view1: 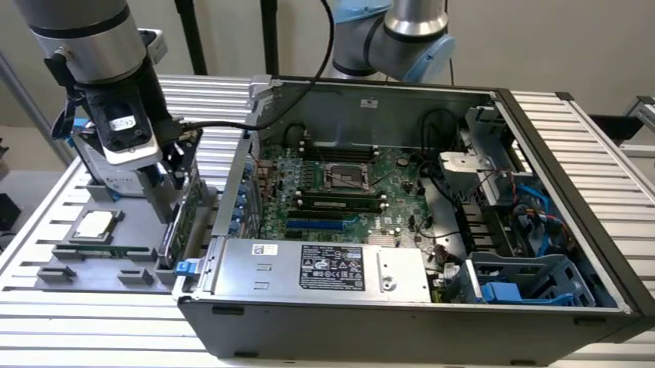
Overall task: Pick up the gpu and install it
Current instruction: 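Pick up the gpu and move the gpu toward the slot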
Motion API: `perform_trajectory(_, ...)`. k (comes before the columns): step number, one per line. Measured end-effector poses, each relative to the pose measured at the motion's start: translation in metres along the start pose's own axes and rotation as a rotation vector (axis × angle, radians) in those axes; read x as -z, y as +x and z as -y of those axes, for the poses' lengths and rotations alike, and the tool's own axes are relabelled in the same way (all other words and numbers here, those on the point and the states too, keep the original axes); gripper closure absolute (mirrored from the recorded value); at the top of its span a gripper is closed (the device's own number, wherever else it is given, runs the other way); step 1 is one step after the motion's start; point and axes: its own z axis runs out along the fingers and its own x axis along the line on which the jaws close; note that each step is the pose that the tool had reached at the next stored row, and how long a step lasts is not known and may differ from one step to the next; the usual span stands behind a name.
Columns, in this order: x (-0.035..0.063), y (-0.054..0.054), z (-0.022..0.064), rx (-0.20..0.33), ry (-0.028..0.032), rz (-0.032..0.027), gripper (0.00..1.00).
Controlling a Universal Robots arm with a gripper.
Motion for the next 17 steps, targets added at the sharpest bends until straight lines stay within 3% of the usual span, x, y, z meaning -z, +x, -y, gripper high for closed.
perform_trajectory(16, -0.0306, 0.000, 0.0063, -0.002, 0.0000, 0.0002, 1.00)
perform_trajectory(17, -0.0323, 0.000, 0.0064, -0.002, 0.0001, 0.0001, 0.00)
